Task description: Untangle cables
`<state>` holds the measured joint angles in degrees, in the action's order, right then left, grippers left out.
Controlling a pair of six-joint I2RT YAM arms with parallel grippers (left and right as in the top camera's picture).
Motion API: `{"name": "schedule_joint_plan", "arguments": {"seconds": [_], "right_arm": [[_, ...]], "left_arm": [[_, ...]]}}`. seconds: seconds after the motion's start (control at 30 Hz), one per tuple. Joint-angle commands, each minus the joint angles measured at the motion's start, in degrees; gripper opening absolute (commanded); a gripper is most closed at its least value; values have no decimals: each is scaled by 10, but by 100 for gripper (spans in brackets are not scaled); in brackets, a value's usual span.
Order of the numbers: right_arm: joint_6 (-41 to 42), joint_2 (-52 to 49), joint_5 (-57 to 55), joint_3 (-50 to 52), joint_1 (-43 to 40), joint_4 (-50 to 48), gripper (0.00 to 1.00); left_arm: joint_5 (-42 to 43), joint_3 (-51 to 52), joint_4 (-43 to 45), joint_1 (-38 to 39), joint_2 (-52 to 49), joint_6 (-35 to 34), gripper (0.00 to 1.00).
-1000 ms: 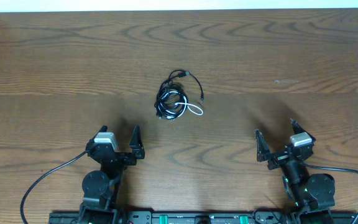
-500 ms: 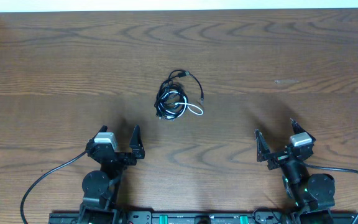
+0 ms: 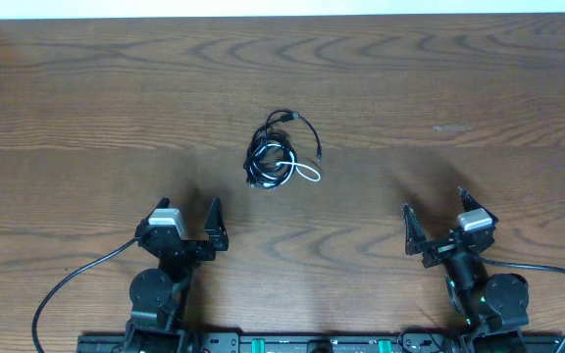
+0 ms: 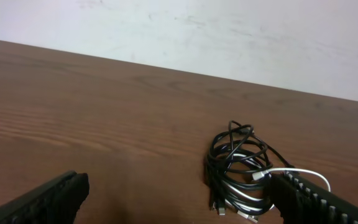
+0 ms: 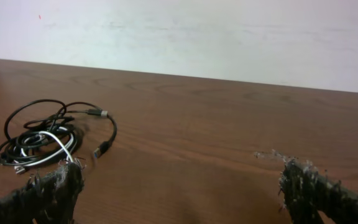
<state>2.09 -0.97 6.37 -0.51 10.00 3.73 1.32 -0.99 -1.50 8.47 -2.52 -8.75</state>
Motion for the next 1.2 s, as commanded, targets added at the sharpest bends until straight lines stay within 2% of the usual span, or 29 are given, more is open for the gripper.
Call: {"name": "schedule_joint_plan", "arguments": {"seconds": [0.0, 1.17], "right_arm": [[-5, 0, -3, 2, 3, 2, 99], [-5, 0, -3, 2, 3, 2, 99]], "left_arm": [[-16, 8, -26, 2, 0, 8, 98], [-18, 8, -12, 2, 0, 8, 98]]}}
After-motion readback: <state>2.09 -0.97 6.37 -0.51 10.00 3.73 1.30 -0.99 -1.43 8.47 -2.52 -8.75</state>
